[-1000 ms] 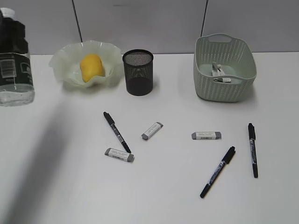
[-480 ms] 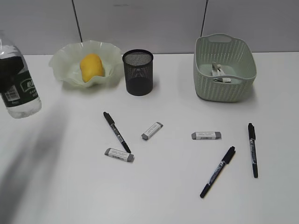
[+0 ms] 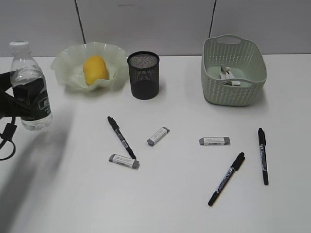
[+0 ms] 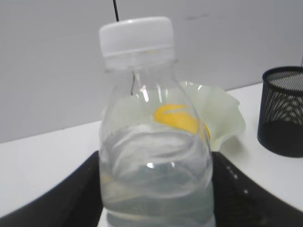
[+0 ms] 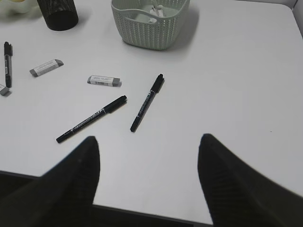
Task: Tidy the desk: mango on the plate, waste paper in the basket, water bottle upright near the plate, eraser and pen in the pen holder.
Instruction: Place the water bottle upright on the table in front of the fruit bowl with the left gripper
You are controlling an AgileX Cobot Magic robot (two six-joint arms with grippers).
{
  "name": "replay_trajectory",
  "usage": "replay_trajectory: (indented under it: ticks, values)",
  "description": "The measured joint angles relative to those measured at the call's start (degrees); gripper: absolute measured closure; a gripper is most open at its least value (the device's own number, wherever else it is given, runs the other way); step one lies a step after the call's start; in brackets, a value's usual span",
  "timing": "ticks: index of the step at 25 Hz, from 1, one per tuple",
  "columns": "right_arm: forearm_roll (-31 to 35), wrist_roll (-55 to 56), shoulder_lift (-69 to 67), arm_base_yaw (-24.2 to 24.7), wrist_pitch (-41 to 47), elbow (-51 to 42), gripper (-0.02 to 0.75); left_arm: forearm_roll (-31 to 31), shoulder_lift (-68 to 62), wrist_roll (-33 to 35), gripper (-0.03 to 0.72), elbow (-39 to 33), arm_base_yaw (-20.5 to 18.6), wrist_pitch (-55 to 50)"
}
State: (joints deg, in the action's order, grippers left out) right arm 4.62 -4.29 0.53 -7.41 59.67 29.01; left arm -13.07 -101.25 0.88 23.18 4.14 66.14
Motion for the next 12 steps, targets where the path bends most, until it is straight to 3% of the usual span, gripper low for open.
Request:
replay_trajectory:
  ticks: [12]
  values:
    - [-0.6,0.93,0.0,0.0,0.0,0.0,0.219,0.12,-11.72,0.05,0.214,9.24,0.0,0.45]
